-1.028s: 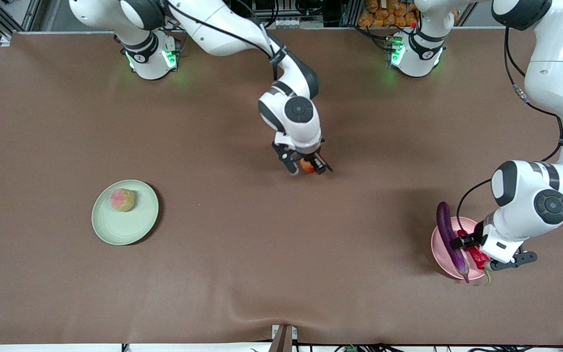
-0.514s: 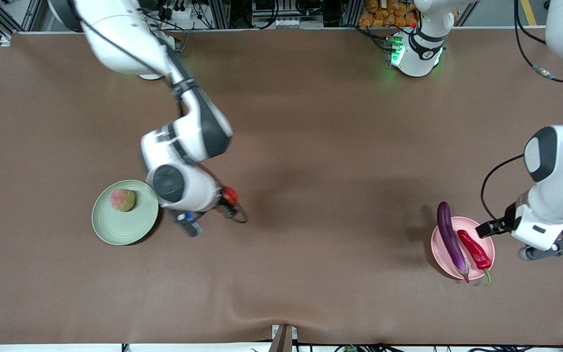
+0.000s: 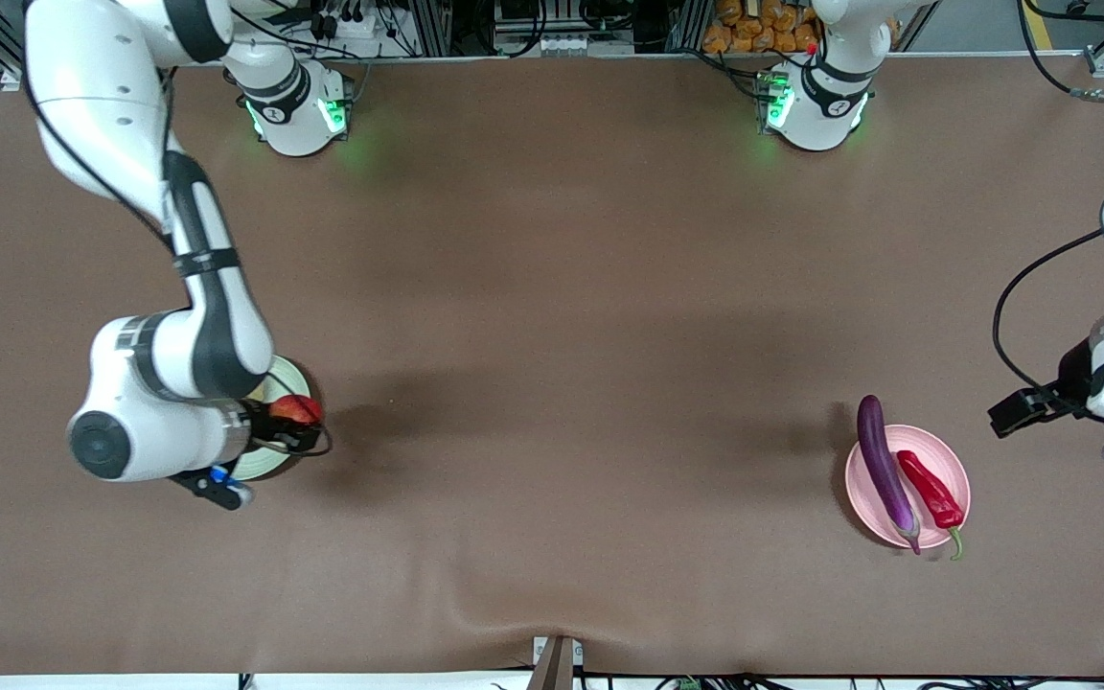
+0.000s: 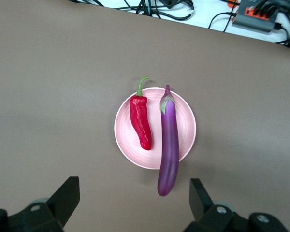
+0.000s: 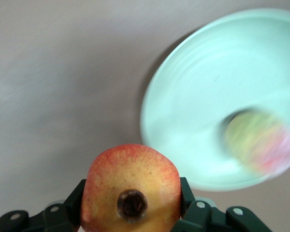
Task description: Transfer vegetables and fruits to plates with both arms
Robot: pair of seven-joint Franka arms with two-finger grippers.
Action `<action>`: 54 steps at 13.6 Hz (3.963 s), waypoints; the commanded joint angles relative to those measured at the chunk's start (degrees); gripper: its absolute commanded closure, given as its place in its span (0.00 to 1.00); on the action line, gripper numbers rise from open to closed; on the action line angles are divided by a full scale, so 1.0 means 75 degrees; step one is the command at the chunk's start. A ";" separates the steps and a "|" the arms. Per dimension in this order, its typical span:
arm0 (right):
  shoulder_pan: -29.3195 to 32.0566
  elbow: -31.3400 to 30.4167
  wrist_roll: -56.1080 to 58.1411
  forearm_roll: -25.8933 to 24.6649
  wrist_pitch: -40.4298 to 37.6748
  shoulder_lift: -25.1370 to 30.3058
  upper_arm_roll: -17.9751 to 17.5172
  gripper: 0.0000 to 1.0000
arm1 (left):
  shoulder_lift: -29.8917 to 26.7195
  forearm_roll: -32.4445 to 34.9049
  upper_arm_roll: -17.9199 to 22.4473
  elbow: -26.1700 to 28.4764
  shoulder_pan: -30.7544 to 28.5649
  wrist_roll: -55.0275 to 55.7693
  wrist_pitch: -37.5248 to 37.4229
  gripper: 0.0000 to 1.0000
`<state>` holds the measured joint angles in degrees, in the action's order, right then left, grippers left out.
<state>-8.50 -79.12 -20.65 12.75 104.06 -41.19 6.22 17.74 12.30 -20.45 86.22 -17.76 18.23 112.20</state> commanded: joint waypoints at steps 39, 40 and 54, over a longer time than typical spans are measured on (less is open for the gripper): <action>0.0852 -0.2847 0.3679 -0.2438 -0.1687 0.6465 -0.0232 0.00 | -0.2482 -0.1453 0.1742 0.0094 0.2017 -0.1423 -0.3101 0.00; 0.0782 -0.2556 0.3680 -0.2461 -0.1699 0.6372 -0.0232 0.00 | -0.2494 -0.1453 0.1742 0.0094 0.2017 -0.1423 -0.3101 0.00; 0.0840 -0.1123 0.4358 -0.2145 -0.2402 0.5621 -0.0232 0.00 | -0.2295 -0.1453 0.1765 -0.0269 0.2028 -0.1364 -0.3101 0.00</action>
<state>-2.43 -89.07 10.12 -4.15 87.17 1.58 4.29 0.09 2.64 -7.38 85.66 -2.71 8.71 89.97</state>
